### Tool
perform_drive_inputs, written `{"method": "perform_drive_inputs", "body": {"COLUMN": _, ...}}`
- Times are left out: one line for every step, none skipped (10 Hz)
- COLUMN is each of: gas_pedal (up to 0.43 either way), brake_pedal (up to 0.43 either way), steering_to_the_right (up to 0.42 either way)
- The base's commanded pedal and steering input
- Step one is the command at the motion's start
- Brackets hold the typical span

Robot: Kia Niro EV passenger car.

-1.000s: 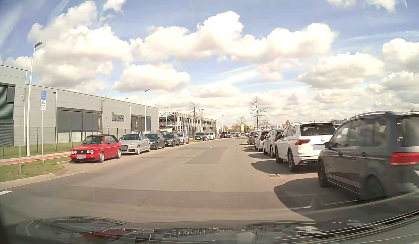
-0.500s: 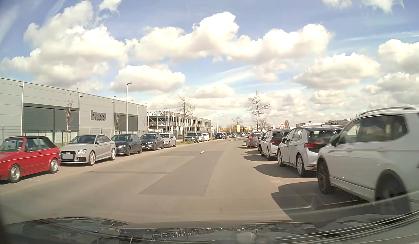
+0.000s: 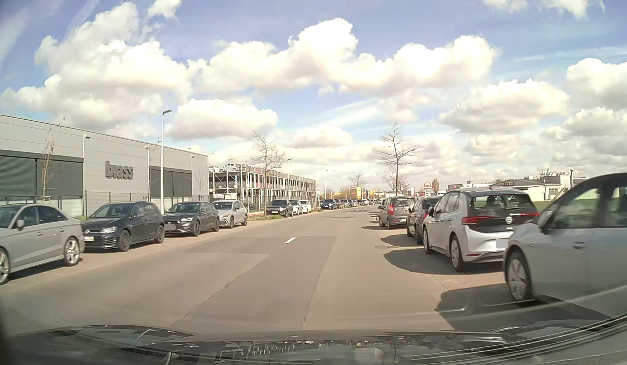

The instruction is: Follow the waypoints while adhering to traffic rules and regulations

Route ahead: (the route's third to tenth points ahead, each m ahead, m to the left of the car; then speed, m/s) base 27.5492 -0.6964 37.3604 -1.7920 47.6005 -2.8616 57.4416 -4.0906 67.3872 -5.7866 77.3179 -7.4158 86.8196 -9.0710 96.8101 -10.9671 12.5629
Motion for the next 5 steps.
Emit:
{"method": "perform_drive_inputs", "body": {"gas_pedal": 0.000, "brake_pedal": 0.000, "steering_to_the_right": -0.001}}
{"method": "perform_drive_inputs", "body": {"gas_pedal": 0.000, "brake_pedal": 0.000, "steering_to_the_right": 0.004}}
{"method": "perform_drive_inputs", "body": {"gas_pedal": 0.000, "brake_pedal": 0.000, "steering_to_the_right": 0.007}}
{"method": "perform_drive_inputs", "body": {"gas_pedal": 0.000, "brake_pedal": 0.000, "steering_to_the_right": 0.012}}
{"method": "perform_drive_inputs", "body": {"gas_pedal": 0.000, "brake_pedal": 0.000, "steering_to_the_right": 0.017}}
